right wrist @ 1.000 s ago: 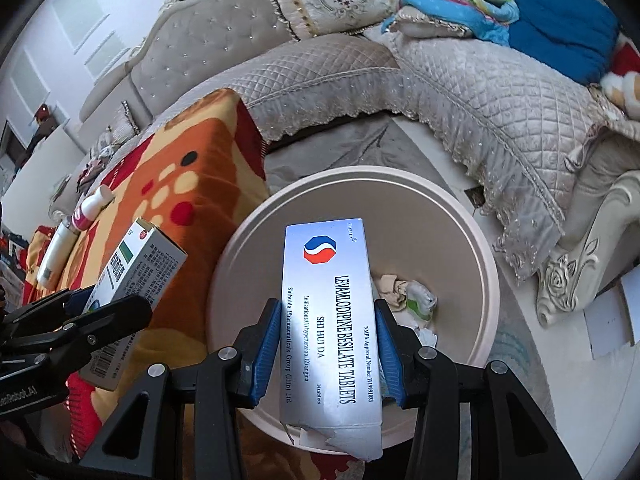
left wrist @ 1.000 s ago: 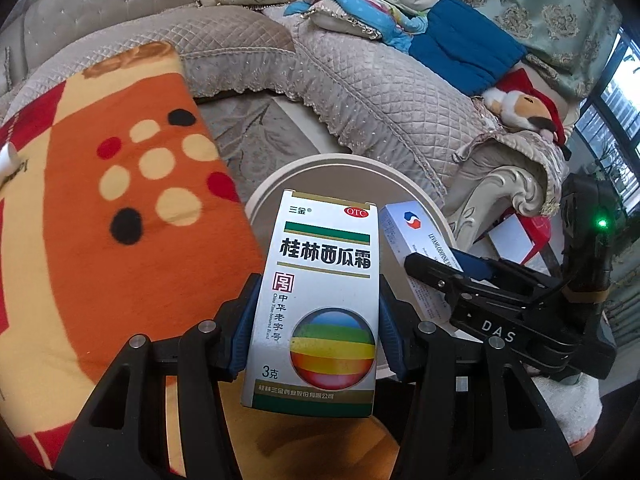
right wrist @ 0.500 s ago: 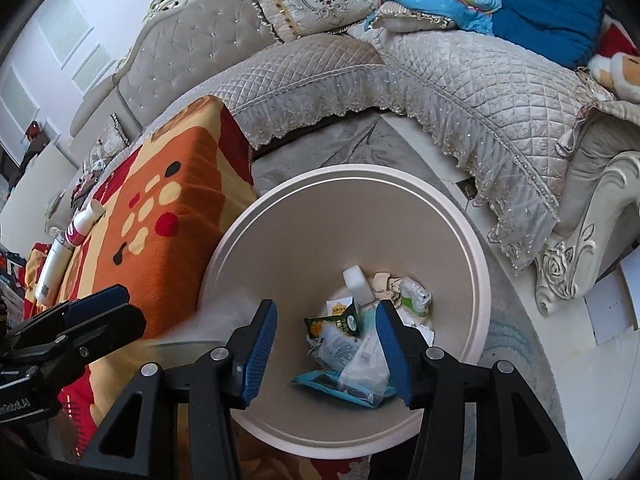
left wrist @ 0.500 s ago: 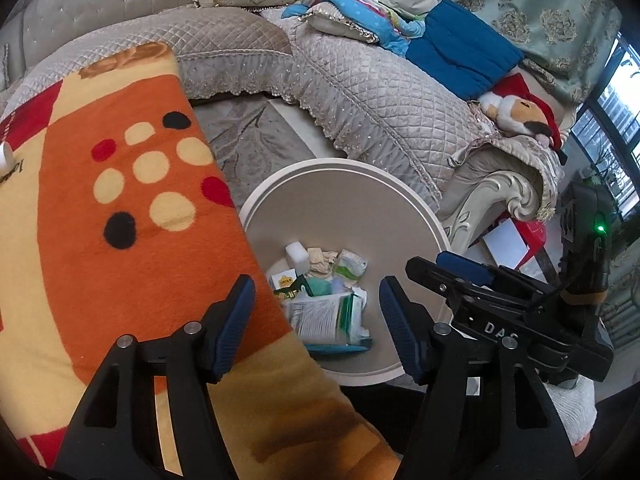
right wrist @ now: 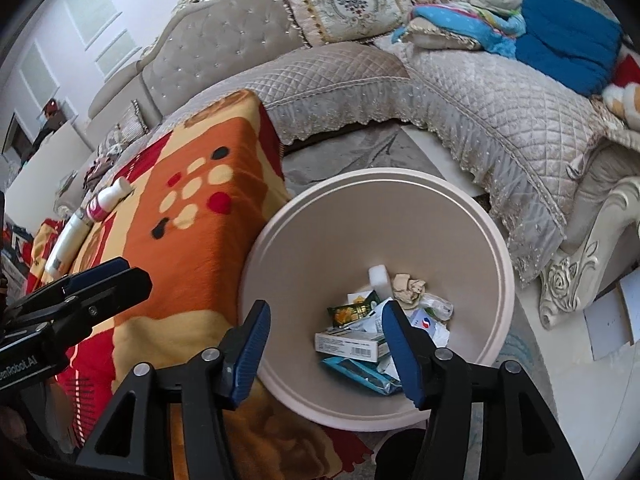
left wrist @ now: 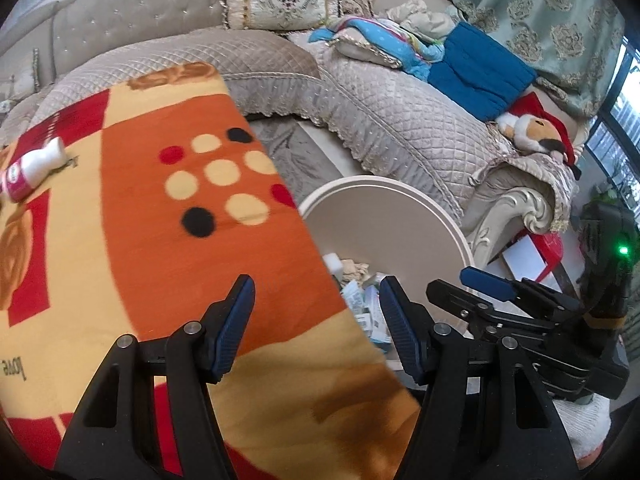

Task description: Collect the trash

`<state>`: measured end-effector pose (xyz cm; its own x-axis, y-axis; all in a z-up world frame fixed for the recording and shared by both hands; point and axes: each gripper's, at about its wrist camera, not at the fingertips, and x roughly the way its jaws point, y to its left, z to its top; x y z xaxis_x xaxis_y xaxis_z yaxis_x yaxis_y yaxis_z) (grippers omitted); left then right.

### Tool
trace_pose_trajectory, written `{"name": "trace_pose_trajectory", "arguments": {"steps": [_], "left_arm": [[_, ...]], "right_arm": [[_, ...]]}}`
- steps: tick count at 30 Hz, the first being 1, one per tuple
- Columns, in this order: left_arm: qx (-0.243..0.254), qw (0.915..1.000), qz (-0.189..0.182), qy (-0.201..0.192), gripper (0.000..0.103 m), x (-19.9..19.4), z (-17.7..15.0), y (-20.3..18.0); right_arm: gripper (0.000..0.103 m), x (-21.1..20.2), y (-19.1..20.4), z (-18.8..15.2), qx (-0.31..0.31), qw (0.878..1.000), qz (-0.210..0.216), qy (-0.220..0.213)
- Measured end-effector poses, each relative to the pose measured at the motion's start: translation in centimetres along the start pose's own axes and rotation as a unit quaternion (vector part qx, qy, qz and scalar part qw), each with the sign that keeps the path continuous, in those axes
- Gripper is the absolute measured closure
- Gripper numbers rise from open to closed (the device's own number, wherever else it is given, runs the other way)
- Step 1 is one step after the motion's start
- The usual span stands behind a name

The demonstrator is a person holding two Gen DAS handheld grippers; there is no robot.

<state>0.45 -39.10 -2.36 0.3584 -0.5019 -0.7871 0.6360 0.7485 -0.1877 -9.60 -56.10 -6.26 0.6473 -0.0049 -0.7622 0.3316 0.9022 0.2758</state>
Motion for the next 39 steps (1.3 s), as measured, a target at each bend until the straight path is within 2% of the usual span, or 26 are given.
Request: {"name": "trace_pose_trajectory", "arguments": {"steps": [7, 14, 17, 19, 24, 32, 39], "left_arm": [[-0.001, 0.9996, 0.018, -0.021, 0.039, -1.5, -1.1, 0.9], [-0.005, 0.9979, 0.025, -0.059, 0.039, -3.7, -2.1, 1.3], [-0.002, 0.9966, 0.03, -0.077, 0.037, -4.7, -2.6, 1.4], [-0.006, 0.9959, 0.029, -0.086, 0.028, -5.4, -3.0, 1.6], [-0.011, 0.9937, 0.03, -0.107, 0.023, -6.9, -3.7, 2.0], [0.003, 0.9874, 0.04, -0.153, 0.023, -10.0, -5.5, 1.8], [-0.014, 0.9819, 0.051, -0.182, 0.023, -12.2, -6.3, 2.4]], "right_arm": [[0.045, -1.2, 2.2, -0.2, -0.015, 1.0, 0.006, -0.012], [0.043, -2.6, 3.8, -0.8, -0.024, 0.999, 0.002, -0.029], [0.035, -3.6, 4.4, -1.0, -0.028, 0.999, -0.002, -0.046], [0.035, -4.4, 4.9, -1.2, -0.034, 0.997, -0.011, -0.062], [0.031, -6.3, 5.9, -1.7, -0.042, 0.995, -0.019, -0.091], [0.022, -9.0, 7.6, -2.7, -0.064, 0.987, -0.031, -0.143], [0.022, -10.5, 8.7, -3.6, -0.071, 0.983, -0.043, -0.166]]}}
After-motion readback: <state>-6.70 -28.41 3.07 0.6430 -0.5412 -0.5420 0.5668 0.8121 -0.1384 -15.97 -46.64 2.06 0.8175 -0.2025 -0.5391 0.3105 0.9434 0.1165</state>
